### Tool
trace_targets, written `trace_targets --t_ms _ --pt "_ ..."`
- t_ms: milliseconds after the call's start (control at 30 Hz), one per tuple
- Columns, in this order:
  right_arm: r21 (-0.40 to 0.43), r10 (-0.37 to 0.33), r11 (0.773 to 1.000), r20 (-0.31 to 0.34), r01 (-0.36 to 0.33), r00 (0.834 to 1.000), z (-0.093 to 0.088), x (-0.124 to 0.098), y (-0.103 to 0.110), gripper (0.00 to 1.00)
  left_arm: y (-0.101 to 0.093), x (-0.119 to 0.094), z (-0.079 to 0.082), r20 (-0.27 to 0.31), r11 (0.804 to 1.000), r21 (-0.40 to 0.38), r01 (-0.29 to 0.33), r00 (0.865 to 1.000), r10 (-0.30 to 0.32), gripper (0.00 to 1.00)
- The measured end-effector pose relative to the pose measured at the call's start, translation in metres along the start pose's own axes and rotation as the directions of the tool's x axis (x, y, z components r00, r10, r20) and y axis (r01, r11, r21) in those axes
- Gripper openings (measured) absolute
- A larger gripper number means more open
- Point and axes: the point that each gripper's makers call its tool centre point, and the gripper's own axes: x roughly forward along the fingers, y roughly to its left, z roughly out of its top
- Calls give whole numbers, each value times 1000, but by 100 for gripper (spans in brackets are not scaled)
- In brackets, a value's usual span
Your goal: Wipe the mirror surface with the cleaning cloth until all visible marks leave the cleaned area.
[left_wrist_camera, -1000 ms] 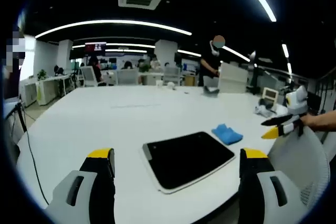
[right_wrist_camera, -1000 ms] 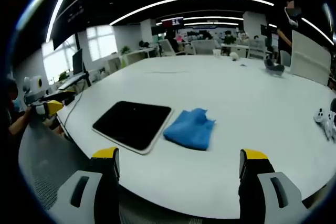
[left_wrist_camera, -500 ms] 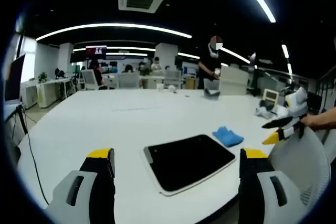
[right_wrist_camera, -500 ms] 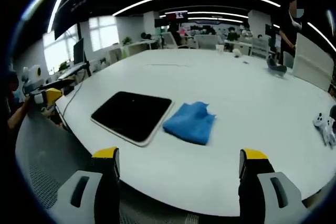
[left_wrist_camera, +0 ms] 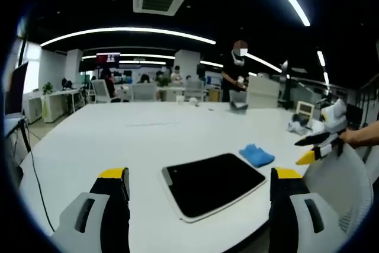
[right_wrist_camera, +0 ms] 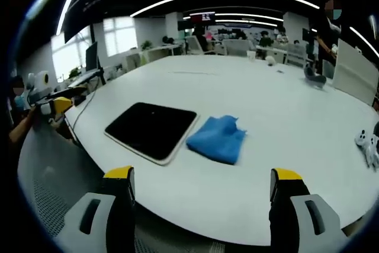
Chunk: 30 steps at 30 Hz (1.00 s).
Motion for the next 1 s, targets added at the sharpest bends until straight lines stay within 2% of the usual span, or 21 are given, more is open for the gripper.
trace_targets --t_ms 133,167,200,333,400,533,767,1000 --pt "8 10 1000 18 -10 1000 3 -1 1 94 -1 -1 0 5 1000 2 8 1000 -8 97" --pt "-14 16 1000 37 -15 999 7 -3 4 95 -3 0 -1 -4 1000 10 16 1000 -16 97" --pt "-11 16 1000 41 -16 999 8 -3 4 95 -9 2 -9 -51 998 58 40 998 -37 97" --pt "12 15 1000 66 -16 998 12 -4 2 94 -13 5 -14 -89 991 122 55 995 -44 97" --pt "16 20 1000 69 -22 997 12 -4 3 93 -13 6 -17 -107 991 116 60 993 -48 97" --pt "27 31 999 73 -33 997 12 -4 3 92 -12 4 -17 -101 994 94 56 994 -47 97" --pt "51 24 998 73 -28 997 12 -3 0 89 -14 6 -26 -152 992 103 73 987 -57 96" --pt "62 43 997 46 -46 998 6 0 2 87 -12 6 -24 -141 994 96 60 989 -46 95"
